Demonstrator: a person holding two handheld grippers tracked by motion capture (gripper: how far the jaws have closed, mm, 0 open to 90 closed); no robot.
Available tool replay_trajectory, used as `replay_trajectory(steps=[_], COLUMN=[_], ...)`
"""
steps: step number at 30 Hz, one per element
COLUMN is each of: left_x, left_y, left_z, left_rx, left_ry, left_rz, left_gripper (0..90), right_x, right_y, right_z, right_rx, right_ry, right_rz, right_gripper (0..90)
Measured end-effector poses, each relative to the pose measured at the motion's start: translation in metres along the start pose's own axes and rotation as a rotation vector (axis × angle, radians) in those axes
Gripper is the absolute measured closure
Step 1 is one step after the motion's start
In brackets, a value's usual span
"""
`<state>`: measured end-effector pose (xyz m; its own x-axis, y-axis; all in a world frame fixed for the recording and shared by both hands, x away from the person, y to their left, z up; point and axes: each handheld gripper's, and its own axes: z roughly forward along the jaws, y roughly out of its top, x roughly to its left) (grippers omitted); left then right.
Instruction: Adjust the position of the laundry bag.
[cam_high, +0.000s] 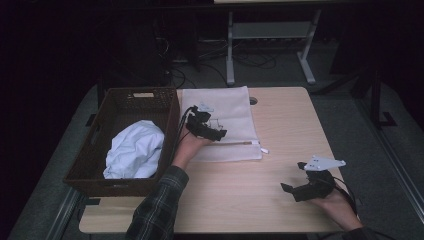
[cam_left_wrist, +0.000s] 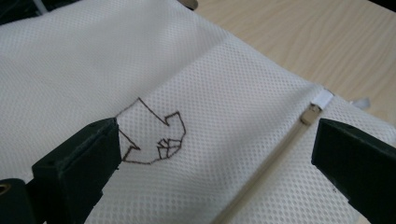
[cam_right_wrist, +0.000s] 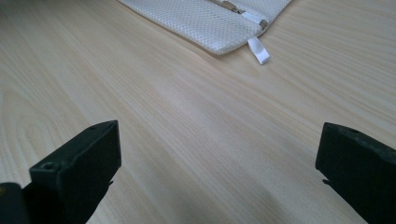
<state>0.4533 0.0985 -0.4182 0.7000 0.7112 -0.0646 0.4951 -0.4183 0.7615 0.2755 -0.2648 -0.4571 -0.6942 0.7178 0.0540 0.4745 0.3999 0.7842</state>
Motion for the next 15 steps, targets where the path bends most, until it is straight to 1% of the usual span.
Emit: replay_trajectory(steps=[2,5,7,8,12,15], left_x=[0.001,0.005,0.008,0.009,0.012,0.013], left_y=[0.001,0.004,0.005,0.005,0.009,0.014], left_z=[0.001,0.007,0.01,0.012,0.016,0.019], left_rx=[0.002,0.014,0.009,0.009,0.022,0.021], left_ry=[0.003,0.014,0.014,0.017,0.029,0.036], left_rz=[0.002,0.002,-0.01,-0.011,-0.007,-0.001], left_gripper=[1.1,1.2,1.6,3.9,4.6,4.8], right_x=[0.0,0.0,0.0,0.0,0.0,0.0], right_y=[0.0,0.0,0.0,0.0,0.0,0.0], right_z=[0.0,0.0,0.0,0.0,0.0,0.0], right_rx=[0.0,-0.001,0.0,0.0,-0.001,-0.001], right_ry=[-0.001,-0.001,0.0,0.0,0.001,0.002], right_rz=[0.0,0.002,0.003,0.002,-0.001,0.0], right_gripper=[0.0,0.0,0.0,0.0,0.0,0.0])
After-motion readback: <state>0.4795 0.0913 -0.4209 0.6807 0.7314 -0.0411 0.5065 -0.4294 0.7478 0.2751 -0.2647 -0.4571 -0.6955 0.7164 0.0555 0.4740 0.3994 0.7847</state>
